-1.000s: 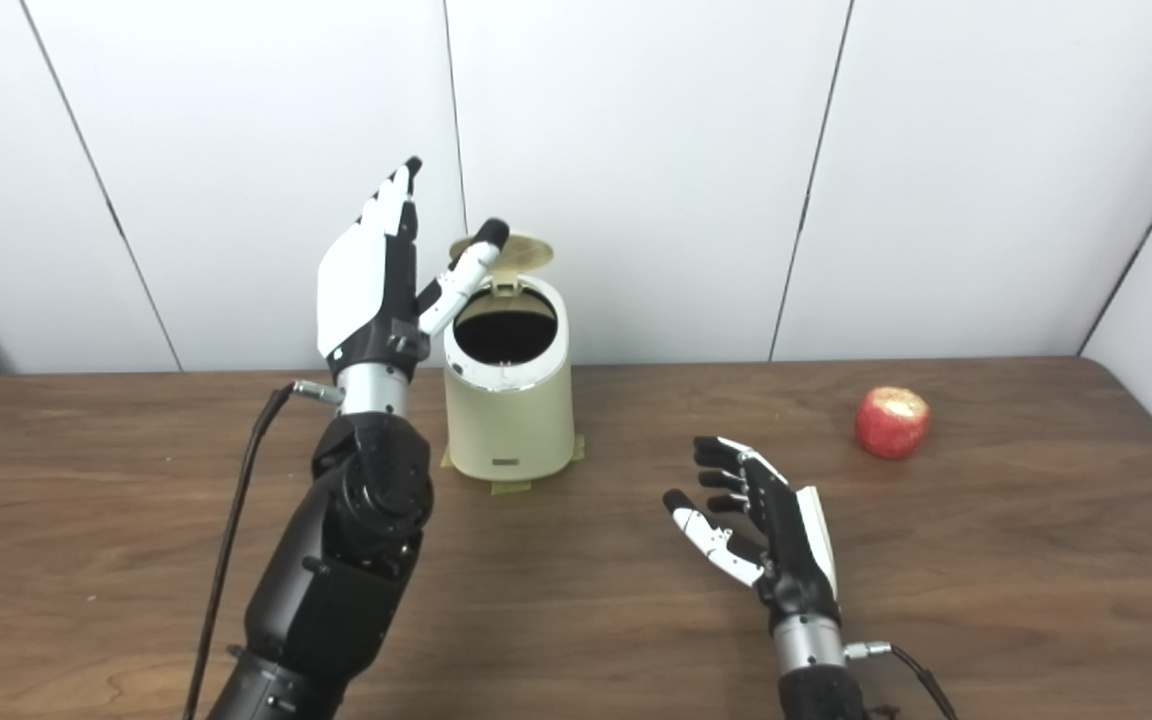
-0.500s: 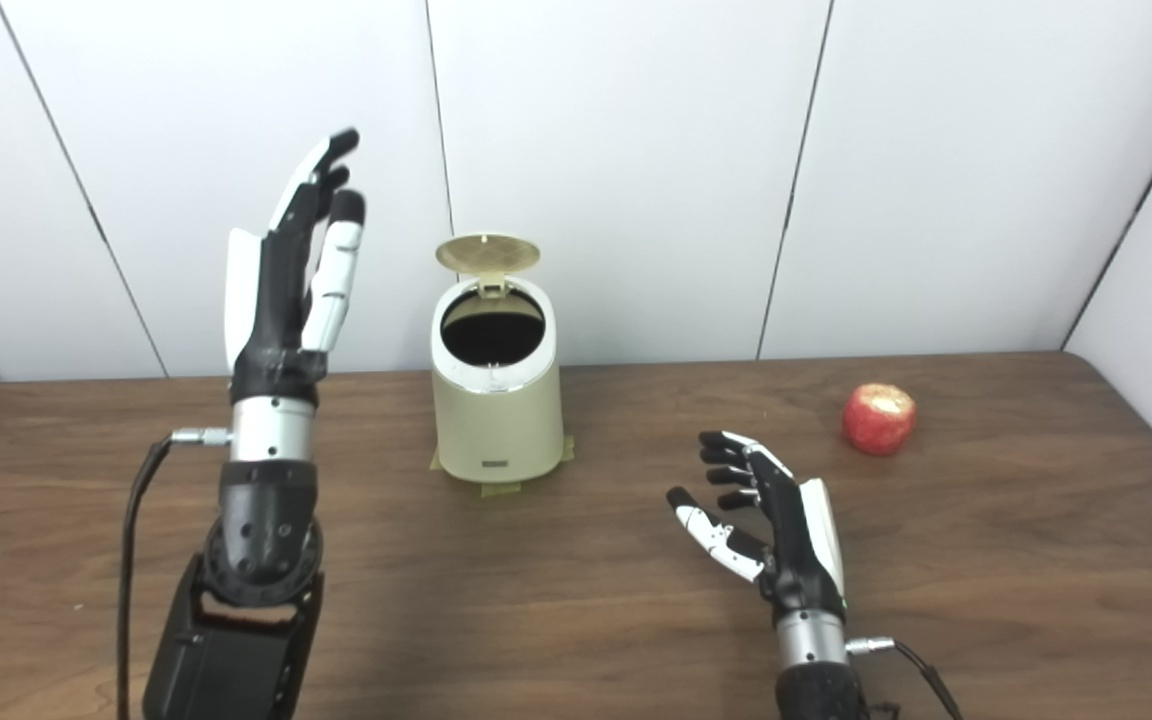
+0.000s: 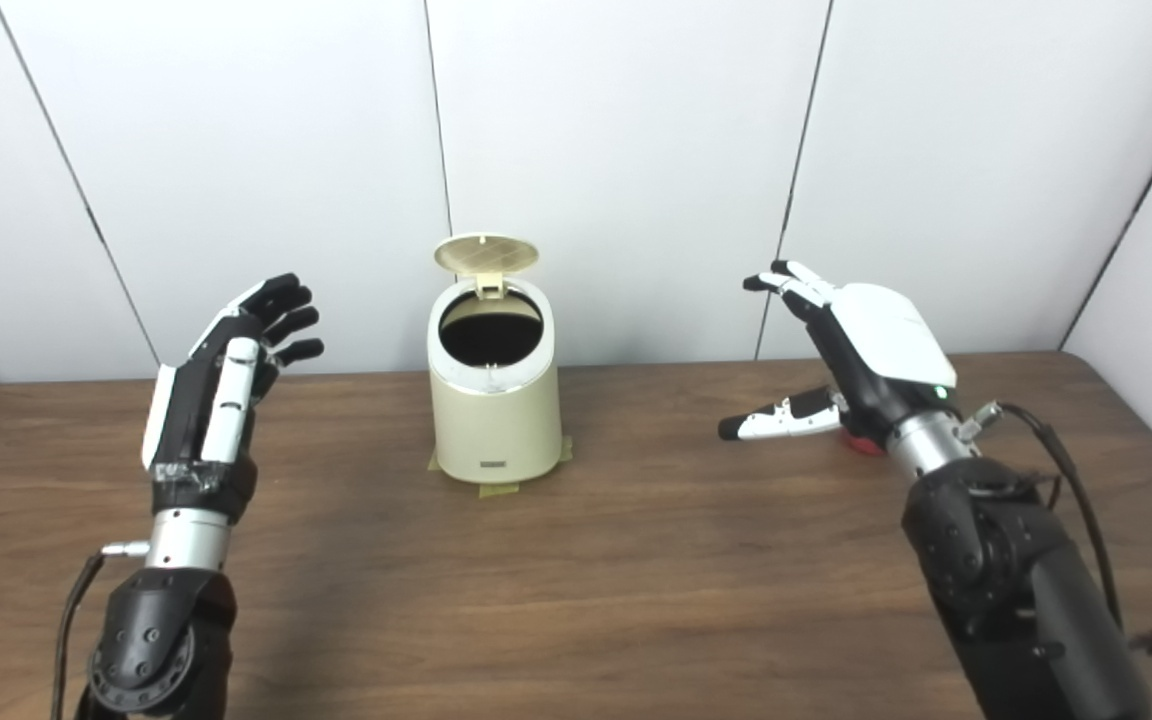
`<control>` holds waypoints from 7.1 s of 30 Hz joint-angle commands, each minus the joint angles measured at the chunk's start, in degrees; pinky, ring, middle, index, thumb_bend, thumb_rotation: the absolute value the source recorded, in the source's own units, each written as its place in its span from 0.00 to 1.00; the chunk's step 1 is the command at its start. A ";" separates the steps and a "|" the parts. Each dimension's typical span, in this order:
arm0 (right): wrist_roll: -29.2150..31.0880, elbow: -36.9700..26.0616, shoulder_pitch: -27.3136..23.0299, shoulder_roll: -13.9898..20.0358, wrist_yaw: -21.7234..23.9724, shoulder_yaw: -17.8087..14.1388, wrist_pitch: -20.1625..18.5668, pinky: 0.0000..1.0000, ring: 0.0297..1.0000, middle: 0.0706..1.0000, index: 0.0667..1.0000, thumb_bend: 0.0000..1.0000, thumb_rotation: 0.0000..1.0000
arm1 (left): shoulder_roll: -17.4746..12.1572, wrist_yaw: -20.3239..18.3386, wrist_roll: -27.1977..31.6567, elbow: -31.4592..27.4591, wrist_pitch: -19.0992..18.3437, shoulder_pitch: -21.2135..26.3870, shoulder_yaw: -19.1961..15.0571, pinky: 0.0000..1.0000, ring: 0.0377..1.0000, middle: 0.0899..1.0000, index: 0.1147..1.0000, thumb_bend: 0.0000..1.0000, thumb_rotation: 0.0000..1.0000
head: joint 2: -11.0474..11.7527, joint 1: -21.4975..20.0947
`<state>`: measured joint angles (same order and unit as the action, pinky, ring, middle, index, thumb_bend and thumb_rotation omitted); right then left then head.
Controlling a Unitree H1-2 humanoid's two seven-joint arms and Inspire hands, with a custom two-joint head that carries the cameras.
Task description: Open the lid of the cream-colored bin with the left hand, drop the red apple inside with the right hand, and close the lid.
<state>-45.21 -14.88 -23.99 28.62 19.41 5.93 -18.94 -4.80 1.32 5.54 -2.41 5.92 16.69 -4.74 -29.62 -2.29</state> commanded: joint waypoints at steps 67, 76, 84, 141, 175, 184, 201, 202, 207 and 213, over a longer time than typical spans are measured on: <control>1.11 57.28 -25.12 7.49 -0.43 18.18 7.21 0.70 0.83 0.88 0.81 0.87 0.14 | -1.66 -3.91 2.35 -2.95 0.76 -14.71 -2.97 0.75 0.82 0.82 0.79 0.43 0.78 | -0.49 0.43; 3.74 57.95 -24.73 6.78 -4.18 16.59 9.61 0.63 0.78 0.86 0.80 0.89 0.07 | -1.26 -3.58 1.99 -2.99 0.99 -14.80 -3.07 0.74 0.82 0.82 0.79 0.42 0.77 | -0.76 0.63; 3.92 59.34 -24.99 6.67 -8.19 17.10 13.88 0.57 0.68 0.72 0.65 0.87 0.01 | -1.17 -3.41 1.74 -2.74 1.04 -14.83 -3.01 0.73 0.81 0.81 0.78 0.43 0.76 | -0.81 0.66; -3.41 11.38 -25.51 -8.34 -9.24 13.21 24.63 0.30 0.38 0.52 0.43 0.51 0.00 | 0.20 -3.15 0.59 2.72 2.81 -14.10 -2.32 0.78 0.82 0.82 0.79 0.36 0.81 | 0.53 0.62; -10.78 43.22 -31.53 -14.92 -34.42 17.72 31.32 0.36 0.42 0.53 0.43 0.51 0.00 | 1.06 -2.56 -1.74 2.54 4.65 -14.51 -1.69 0.74 0.80 0.81 0.80 0.34 0.79 | -0.13 1.01; -12.87 38.42 -30.10 -14.18 -30.96 18.20 27.50 0.53 0.67 0.72 0.64 0.99 0.01 | 0.74 -2.88 -1.50 2.66 4.81 -14.42 -1.56 0.74 0.80 0.81 0.79 0.32 0.78 | -0.22 0.80; -12.39 36.64 -29.54 -13.30 -28.67 17.89 27.77 0.52 0.65 0.70 0.63 1.00 0.04 | 0.54 -3.19 -1.31 3.02 4.92 -14.31 -1.54 0.74 0.81 0.82 0.80 0.33 0.78 | -0.44 0.63; -12.34 36.65 -29.54 -13.27 -28.68 17.91 27.90 0.52 0.65 0.70 0.63 1.00 0.04 | 0.52 -3.19 -1.37 3.03 4.91 -14.31 -1.52 0.74 0.81 0.82 0.80 0.33 0.78 | -0.44 0.63; -11.16 36.92 -29.19 -13.50 -31.59 17.27 29.80 0.50 0.61 0.66 0.59 0.98 0.06 | 0.43 -3.38 -1.16 3.31 5.26 -14.24 -1.51 0.74 0.81 0.82 0.80 0.33 0.78 | -0.35 0.66; -8.02 34.87 -25.24 -15.64 -45.62 13.14 34.45 0.30 0.35 0.46 0.45 0.55 0.07 | 0.30 -3.39 -1.06 3.05 5.05 -14.29 -1.63 0.74 0.81 0.82 0.80 0.33 0.77 | -0.52 0.63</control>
<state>-55.07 22.40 -47.87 13.64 -21.42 21.00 14.14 -4.68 -2.12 4.28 -0.83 9.93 2.74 -6.70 -30.06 -1.58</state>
